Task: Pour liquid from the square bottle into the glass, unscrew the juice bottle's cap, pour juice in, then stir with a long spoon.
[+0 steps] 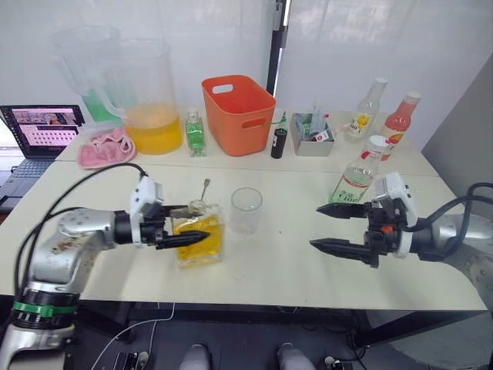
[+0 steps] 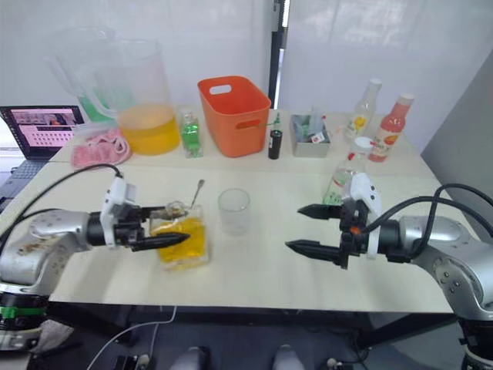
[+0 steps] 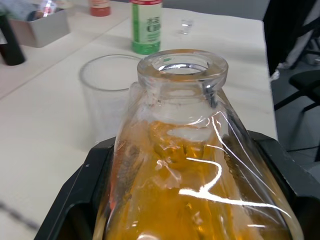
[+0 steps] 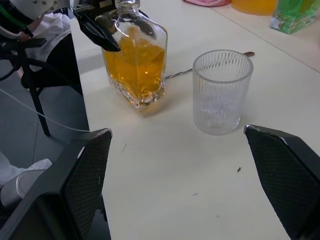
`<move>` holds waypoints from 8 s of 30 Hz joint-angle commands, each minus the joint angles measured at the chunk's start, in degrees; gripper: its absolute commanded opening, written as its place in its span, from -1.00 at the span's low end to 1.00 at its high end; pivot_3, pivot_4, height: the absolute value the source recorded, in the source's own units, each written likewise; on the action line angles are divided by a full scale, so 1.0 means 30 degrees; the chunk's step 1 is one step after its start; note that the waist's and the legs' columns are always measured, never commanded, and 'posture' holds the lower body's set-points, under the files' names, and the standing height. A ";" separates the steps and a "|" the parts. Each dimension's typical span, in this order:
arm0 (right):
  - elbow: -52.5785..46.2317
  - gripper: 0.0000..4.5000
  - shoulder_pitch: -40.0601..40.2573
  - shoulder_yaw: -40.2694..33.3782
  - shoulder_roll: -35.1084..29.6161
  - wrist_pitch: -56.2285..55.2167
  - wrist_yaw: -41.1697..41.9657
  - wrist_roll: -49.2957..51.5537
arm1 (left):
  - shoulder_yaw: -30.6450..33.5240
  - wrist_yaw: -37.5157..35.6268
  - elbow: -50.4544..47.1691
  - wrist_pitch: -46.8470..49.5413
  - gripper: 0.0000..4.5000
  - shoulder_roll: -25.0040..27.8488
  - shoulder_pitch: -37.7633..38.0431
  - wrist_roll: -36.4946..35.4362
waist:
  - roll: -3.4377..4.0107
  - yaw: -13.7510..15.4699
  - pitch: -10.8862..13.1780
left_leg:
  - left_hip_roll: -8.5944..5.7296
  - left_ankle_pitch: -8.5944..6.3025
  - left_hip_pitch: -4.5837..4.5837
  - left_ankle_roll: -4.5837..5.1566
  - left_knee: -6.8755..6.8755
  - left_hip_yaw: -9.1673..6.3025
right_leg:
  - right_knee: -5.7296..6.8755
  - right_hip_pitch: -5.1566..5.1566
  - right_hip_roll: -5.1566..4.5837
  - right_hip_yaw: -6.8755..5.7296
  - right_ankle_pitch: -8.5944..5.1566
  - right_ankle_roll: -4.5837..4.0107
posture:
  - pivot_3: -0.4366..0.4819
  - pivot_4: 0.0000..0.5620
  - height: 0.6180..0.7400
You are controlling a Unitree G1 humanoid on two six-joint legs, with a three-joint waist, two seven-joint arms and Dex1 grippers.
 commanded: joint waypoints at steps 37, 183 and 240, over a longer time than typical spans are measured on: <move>-0.5268 0.99 0.2947 -0.4307 -0.0152 0.1830 -0.6442 0.4153 | -0.5586 0.9748 1.8093 -2.0218 0.25 -0.6446 -1.3745 1.3995 | -0.0025 0.0485 0.0016 | -0.0007 0.0037 -0.0253 0.0053 0.0028 -0.0055 | 0.0072 -0.0197 0.0041 -0.0002 0.0124 0.0161 | -0.05 -0.47 0.85; -0.2578 0.99 -0.1281 -0.1134 0.0249 0.1442 -0.4837 0.2041 | -0.2068 1.5821 1.3248 -1.3049 0.25 -0.6653 -1.1833 1.0651 | -0.0025 0.0480 0.0016 | -0.0017 0.0041 -0.0253 0.0045 0.0281 -0.0083 | 0.0349 -0.0191 0.0052 0.0007 0.0126 0.0199 | -0.05 -0.47 0.85; -0.2509 1.00 -0.1846 -0.1405 0.0423 0.2271 -0.4925 0.2020 | 0.2260 1.4902 1.1624 -0.6186 1.00 -0.5740 -1.1303 0.6547 | -0.0029 0.0489 0.0017 | -0.0030 0.0048 -0.0219 0.0030 0.0288 -0.0189 | 0.0343 -0.0125 0.0067 -0.0063 0.0133 0.0157 | -0.05 -0.47 0.85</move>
